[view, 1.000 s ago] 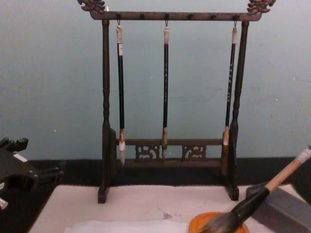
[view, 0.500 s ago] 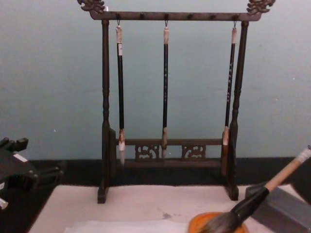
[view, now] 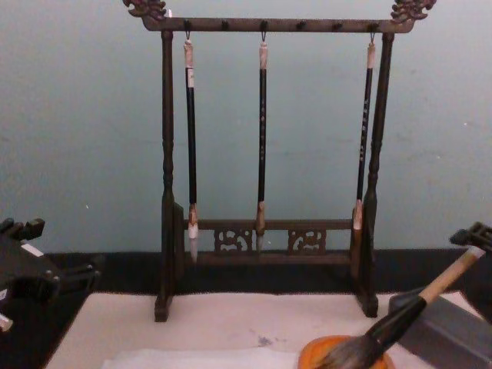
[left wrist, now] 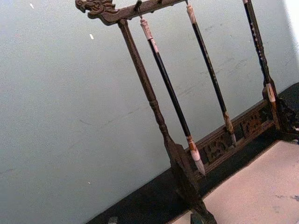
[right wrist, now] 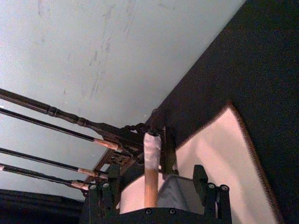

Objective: Pick up the brush from the inkstone, write on the paper, then place the brush back to its original position.

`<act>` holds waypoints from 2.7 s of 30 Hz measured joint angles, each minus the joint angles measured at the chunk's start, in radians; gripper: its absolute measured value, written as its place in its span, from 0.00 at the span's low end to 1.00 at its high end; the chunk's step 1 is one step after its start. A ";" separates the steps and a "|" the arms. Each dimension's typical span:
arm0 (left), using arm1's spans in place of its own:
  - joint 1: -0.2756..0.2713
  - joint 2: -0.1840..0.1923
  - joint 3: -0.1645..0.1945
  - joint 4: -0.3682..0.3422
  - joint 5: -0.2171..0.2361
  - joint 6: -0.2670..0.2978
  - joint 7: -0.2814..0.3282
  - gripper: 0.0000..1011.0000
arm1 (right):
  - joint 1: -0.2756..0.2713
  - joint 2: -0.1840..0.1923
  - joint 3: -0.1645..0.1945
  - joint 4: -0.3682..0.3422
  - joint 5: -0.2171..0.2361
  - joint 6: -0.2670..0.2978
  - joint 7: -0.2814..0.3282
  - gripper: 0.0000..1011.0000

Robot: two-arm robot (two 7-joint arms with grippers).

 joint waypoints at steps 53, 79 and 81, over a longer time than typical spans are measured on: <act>0.000 0.000 0.000 0.000 0.000 0.000 0.000 1.00 | 0.066 -0.013 -0.044 0.075 -0.021 -0.025 0.028 0.15; 0.000 0.000 0.000 0.000 0.000 0.000 0.000 1.00 | 0.112 0.049 -0.085 -0.051 0.039 0.028 -0.026 0.15; 0.000 0.000 0.000 0.000 0.000 0.000 0.000 1.00 | 0.115 0.056 -0.086 -0.066 0.045 0.028 -0.031 0.15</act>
